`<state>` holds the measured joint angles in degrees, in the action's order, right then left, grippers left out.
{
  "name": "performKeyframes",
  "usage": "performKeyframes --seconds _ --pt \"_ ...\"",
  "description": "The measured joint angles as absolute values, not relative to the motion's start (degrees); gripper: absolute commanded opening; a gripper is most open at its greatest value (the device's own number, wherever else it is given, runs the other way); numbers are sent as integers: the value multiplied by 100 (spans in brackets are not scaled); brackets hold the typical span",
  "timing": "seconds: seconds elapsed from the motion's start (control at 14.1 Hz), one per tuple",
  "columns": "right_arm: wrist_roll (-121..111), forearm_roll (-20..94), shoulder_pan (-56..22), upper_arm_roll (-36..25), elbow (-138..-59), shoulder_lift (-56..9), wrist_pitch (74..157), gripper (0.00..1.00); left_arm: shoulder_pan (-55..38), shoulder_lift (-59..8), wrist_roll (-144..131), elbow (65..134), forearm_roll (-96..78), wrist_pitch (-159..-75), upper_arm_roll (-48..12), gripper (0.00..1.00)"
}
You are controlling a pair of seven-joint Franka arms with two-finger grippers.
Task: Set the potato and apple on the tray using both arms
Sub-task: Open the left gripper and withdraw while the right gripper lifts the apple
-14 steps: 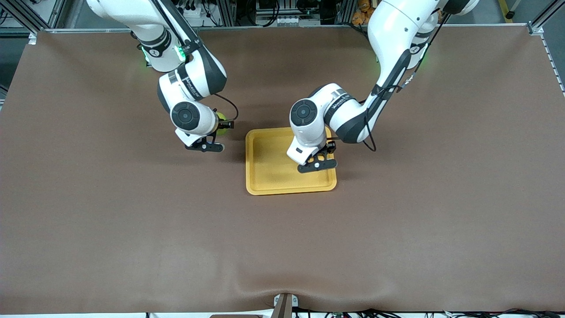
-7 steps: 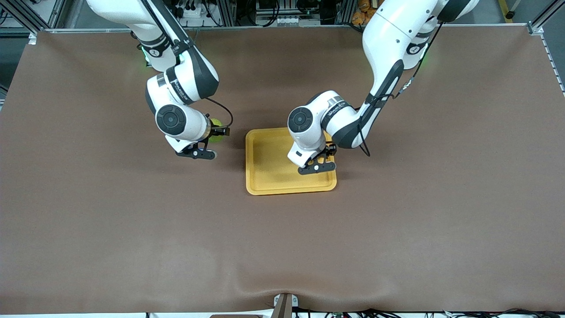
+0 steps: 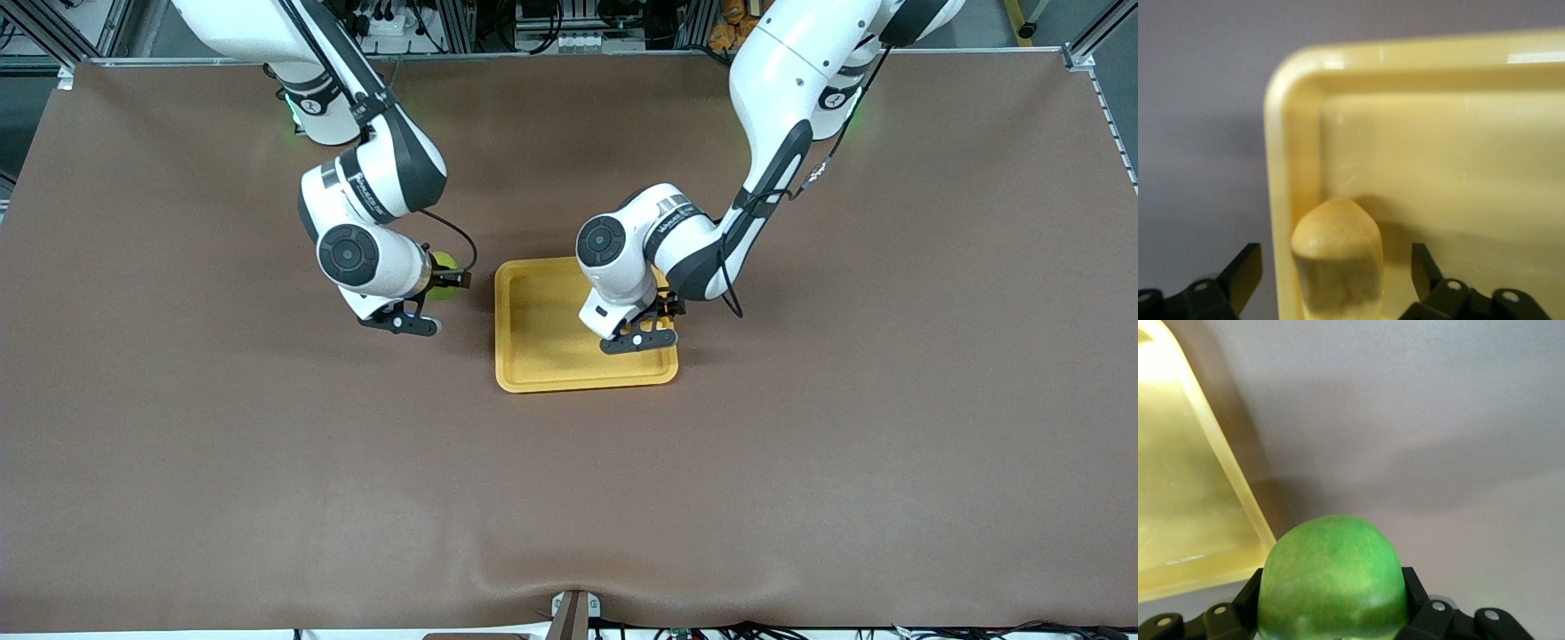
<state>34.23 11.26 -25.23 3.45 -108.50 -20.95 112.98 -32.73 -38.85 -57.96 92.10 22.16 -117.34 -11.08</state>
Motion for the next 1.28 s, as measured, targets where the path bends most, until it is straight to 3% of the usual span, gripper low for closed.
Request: performKeyframes --seconds 0.36,0.78,1.28 --pt "4054 1137 -2741 405 -10186 -2619 11302 0 -2853 -3176 -5668 8533 2210 -10793 -1068 100" --pt "4568 1139 -2947 413 -9391 -3323 11318 0 -1387 -2850 -4955 8314 2168 -10776 -1087 100" --pt "5049 1139 -3191 425 -9184 -3840 11937 0 -765 -2107 -4239 8141 1626 -10578 -1106 100"
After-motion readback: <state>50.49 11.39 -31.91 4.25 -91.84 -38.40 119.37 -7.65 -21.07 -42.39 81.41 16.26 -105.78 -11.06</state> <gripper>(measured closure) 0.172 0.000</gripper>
